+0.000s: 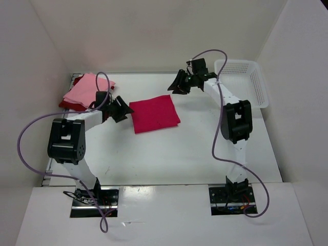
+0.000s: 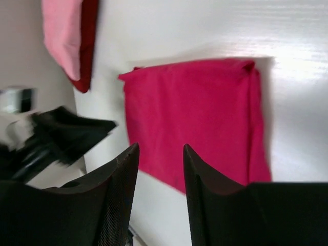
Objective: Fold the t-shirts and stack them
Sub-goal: Smooth out wrinkles on the folded tshirt, then put the neatly folded tshirt into the corner of the board with the left arm
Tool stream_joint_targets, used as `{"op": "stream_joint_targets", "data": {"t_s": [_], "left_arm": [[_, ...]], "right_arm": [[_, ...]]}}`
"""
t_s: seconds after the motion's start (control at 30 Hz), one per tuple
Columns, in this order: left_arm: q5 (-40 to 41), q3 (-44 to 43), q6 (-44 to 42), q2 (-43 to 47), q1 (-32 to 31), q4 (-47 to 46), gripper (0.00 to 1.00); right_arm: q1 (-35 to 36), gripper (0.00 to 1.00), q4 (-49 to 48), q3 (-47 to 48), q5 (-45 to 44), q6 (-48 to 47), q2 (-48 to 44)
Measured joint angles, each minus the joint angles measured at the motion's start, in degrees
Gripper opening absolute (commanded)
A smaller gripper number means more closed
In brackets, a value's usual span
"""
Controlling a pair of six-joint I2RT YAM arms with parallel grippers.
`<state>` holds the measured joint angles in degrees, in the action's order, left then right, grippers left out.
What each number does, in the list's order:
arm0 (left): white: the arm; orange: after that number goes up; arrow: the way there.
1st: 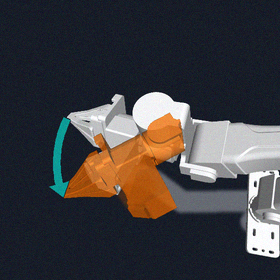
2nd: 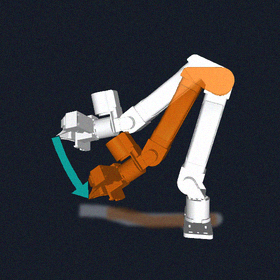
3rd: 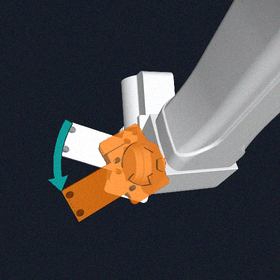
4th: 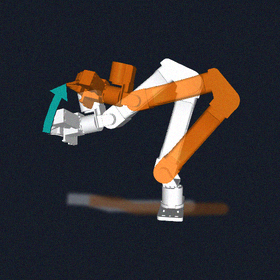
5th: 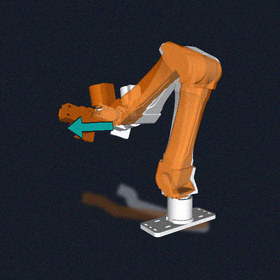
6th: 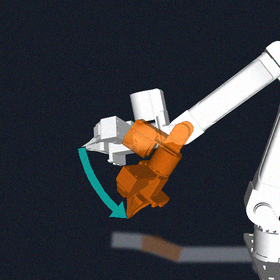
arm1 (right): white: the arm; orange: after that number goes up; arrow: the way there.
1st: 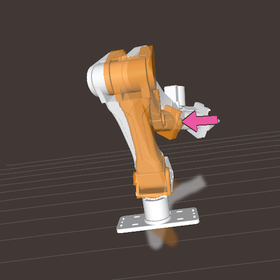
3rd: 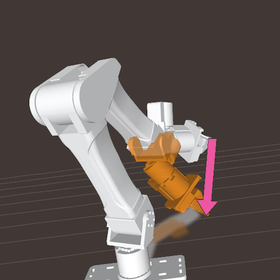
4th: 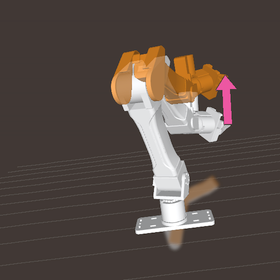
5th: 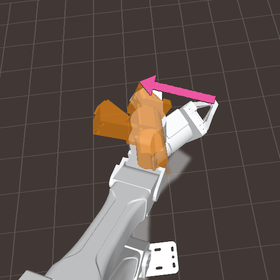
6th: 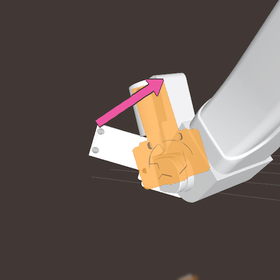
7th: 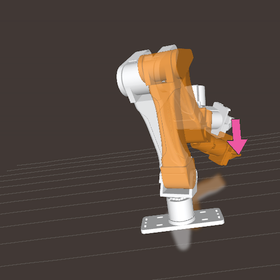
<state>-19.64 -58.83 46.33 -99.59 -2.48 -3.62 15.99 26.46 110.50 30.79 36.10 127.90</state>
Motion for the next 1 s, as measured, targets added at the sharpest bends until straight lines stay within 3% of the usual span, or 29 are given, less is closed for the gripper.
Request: {"op": "stream_joint_targets", "data": {"t_s": [0.27, 0.37, 0.43, 0.6, 0.67, 0.77, 1.0], "left_arm": [[-2.1, 1.3, -1.1, -6.3, -0.2, 0.9, 0.63], [-3.3, -1.9, -1.1, -9.6, -1.4, -0.4, 0.57], [-4.1, -4.3, -0.9, -12.2, -3.1, -2.0, 0.48], [-5.3, -7.7, 1.2, -16.9, -7.8, -4.9, 0.11], [-5.2, -10.0, 2.0, -18.0, -8.9, -3.9, 0.06], [-5.1, -15.6, 2.1, -19.1, -9.6, 0.3, 0.05], [-6.3, -38.1, 1.9, -19.6, -6.7, 5.8, 0.05]], "right_arm": [[0.0, 0.48, -1.6, -13.1, 0.0, -0.7, -17.4], [0.0, 0.49, -2.2, -18.5, -0.1, -0.9, -22.4], [0.0, 0.49, -2.4, -21.9, -0.2, -0.9, -25.3], [-0.5, 0.49, -3.0, -29.4, -0.2, -1.0, -30.6], [-0.9, 0.49, -3.2, -32.3, -0.2, -1.1, -32.2], [-2.0, 0.49, -3.3, -37.0, -0.2, -1.3, -34.4], [-6.8, 0.49, -2.8, -43.5, -0.1, -1.3, -38.4]]}}
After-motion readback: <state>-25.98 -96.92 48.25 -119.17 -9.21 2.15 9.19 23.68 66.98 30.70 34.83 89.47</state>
